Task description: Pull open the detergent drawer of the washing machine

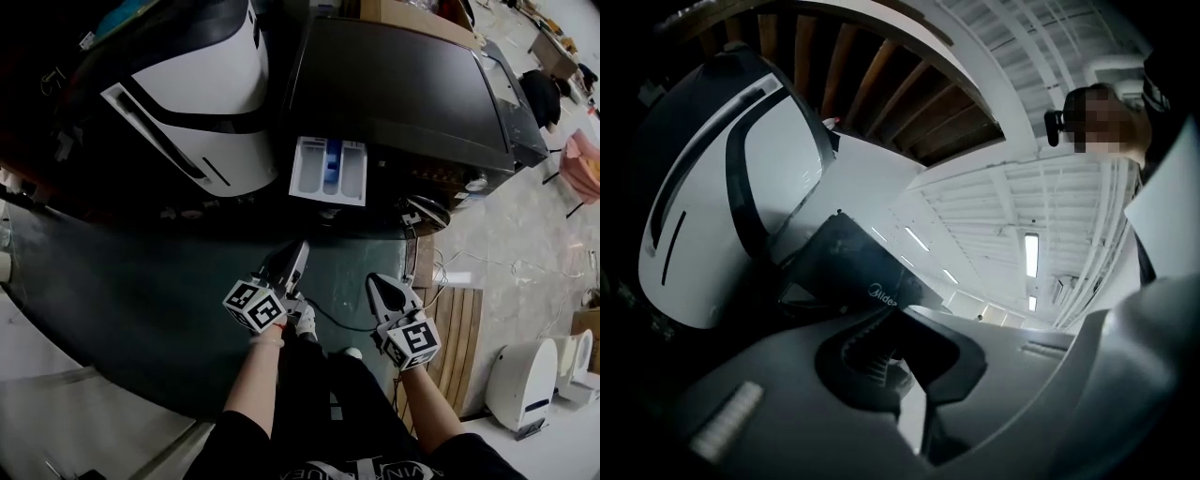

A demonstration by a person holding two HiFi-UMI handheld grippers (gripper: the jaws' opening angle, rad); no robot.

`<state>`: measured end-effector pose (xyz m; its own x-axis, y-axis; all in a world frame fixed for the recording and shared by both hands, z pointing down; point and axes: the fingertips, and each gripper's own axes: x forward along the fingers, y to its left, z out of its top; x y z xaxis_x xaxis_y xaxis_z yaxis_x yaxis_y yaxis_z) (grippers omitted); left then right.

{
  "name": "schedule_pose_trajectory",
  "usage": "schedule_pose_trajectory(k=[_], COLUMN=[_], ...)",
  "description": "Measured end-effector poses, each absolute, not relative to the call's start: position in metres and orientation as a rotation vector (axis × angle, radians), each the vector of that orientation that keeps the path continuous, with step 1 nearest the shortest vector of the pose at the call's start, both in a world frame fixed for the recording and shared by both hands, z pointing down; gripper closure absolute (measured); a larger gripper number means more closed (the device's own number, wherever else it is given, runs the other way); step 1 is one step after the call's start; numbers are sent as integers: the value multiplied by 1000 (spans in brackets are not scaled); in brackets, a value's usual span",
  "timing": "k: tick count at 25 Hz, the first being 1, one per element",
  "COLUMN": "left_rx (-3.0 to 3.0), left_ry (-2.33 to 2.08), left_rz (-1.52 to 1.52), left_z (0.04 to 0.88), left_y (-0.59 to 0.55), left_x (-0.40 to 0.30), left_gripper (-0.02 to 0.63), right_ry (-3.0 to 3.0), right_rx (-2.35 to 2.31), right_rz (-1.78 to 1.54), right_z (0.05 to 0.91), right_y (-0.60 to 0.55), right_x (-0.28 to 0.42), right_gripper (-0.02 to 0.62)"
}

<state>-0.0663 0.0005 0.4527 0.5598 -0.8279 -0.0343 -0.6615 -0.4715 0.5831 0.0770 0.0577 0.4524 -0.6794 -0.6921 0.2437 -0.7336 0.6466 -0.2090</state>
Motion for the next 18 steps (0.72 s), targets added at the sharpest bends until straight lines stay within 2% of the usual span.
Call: schedule_pose_trajectory(k=[18], left_rx=[2434], left_ry=[-1404], left_rz=[-140], left_z=[385], left_y=[41], left_x=[-69], left_gripper=[597], right_ry=[-2781], right_rx=[1159], right_rz=[327], right_z=[385], right_y=[59], right_x=[90], right_gripper=[583])
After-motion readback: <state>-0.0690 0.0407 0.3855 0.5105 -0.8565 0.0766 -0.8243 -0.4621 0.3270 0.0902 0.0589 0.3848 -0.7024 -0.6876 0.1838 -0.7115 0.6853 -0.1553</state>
